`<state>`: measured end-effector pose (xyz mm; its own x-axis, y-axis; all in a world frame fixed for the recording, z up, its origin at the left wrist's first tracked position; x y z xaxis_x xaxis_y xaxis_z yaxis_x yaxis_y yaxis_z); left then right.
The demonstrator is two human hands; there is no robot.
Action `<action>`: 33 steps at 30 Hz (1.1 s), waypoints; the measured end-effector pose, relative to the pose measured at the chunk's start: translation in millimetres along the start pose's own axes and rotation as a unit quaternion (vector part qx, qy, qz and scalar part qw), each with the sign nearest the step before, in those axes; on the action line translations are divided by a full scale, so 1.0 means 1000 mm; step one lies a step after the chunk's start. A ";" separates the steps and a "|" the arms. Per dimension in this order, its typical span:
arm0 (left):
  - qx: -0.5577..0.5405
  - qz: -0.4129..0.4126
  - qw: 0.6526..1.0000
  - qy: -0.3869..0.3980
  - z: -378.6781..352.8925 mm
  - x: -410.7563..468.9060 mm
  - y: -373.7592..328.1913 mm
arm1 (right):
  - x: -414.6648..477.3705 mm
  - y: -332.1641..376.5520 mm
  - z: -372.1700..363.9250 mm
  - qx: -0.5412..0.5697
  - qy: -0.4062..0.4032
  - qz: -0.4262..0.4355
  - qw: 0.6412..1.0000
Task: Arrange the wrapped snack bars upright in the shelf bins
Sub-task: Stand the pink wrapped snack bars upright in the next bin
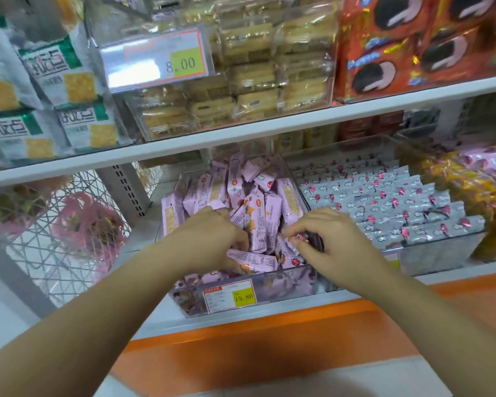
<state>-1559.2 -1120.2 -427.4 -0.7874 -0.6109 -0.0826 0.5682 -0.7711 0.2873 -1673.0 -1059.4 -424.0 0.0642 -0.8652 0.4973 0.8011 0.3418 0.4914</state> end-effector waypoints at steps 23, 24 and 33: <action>-0.439 0.111 0.876 -0.167 0.030 -0.015 0.032 | -0.015 -0.019 0.045 0.197 -0.088 -0.149 0.965; -0.409 0.127 0.894 -0.130 0.019 -0.011 0.033 | -0.018 -0.023 0.046 0.203 -0.093 -0.159 0.962; -0.026 0.150 0.985 -0.084 0.008 0.019 0.003 | -0.021 -0.034 0.044 0.212 -0.082 -0.186 0.956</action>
<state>-1574.6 -1132.8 -420.4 -0.6077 -0.7781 0.1587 0.7896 -0.5706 0.2258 -1727.9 -1036.2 -419.9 -0.2998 -0.8986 0.3205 0.4342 0.1706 0.8845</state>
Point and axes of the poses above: each hand's wrist, its own x-axis towards the middle knuckle, its own z-axis out of the back of the hand, y = z × x, the point moved 10 cm from there along x, towards the middle knuckle
